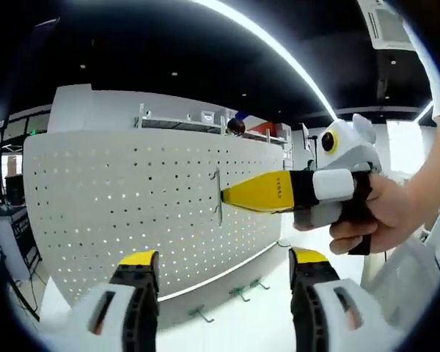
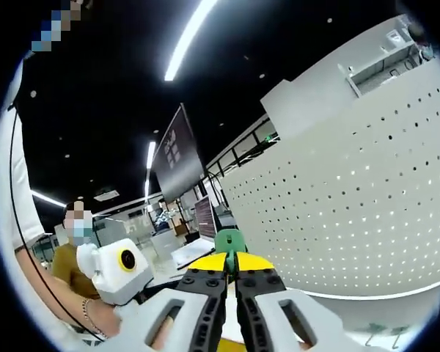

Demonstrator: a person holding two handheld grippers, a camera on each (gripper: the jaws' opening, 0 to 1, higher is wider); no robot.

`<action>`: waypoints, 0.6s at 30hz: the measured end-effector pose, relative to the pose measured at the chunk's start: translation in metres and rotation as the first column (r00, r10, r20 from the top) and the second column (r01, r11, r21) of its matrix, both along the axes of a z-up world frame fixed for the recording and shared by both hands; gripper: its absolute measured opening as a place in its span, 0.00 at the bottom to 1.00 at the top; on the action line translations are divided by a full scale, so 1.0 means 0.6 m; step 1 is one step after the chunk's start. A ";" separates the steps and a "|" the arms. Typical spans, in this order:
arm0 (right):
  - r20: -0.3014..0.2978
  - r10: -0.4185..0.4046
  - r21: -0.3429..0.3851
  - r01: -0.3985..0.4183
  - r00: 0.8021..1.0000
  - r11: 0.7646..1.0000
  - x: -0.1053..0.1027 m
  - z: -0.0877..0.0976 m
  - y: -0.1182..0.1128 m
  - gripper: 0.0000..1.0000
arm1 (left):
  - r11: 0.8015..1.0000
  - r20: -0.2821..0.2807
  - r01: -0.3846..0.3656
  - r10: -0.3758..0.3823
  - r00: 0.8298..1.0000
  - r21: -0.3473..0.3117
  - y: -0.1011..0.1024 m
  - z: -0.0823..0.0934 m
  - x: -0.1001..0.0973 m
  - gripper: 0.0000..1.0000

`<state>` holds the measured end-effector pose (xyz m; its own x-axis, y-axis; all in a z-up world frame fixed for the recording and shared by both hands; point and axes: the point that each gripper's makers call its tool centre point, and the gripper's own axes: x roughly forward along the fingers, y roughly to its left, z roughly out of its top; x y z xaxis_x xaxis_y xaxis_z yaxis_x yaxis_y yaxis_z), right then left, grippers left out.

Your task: Insert the hook assembly into the mounting plate slot until the hook locks in place.

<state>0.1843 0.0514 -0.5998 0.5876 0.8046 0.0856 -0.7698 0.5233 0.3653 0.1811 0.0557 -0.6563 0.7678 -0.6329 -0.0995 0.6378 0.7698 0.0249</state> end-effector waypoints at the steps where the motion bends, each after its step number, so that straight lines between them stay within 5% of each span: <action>1: -0.001 0.000 -0.001 0.000 1.000 1.000 0.000 0.000 0.000 0.00 | 1.000 0.001 -0.003 0.003 1.000 0.001 0.001 -0.002 0.000 0.87; 3: -0.006 -0.002 -0.001 0.002 1.000 1.000 0.001 -0.001 -0.001 0.00 | 1.000 -0.017 -0.004 0.005 1.000 0.002 0.002 -0.009 0.001 0.95; 9: 0.002 -0.017 -0.019 0.017 1.000 1.000 0.002 0.000 -0.003 0.00 | 0.998 -0.048 0.014 -0.011 0.999 0.055 -0.002 -0.035 -0.001 0.98; 18: 0.127 -0.167 -0.174 0.187 0.978 0.967 0.046 0.023 -0.030 0.00 | 0.997 -0.111 0.034 -0.025 0.993 0.072 0.002 -0.066 -0.008 0.95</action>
<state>0.2120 0.0332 -0.5863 0.7174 0.6965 0.0177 -0.6888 0.7052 0.1679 0.1760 0.0569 -0.6958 0.7306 -0.6429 -0.2299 0.6622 0.7493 0.0092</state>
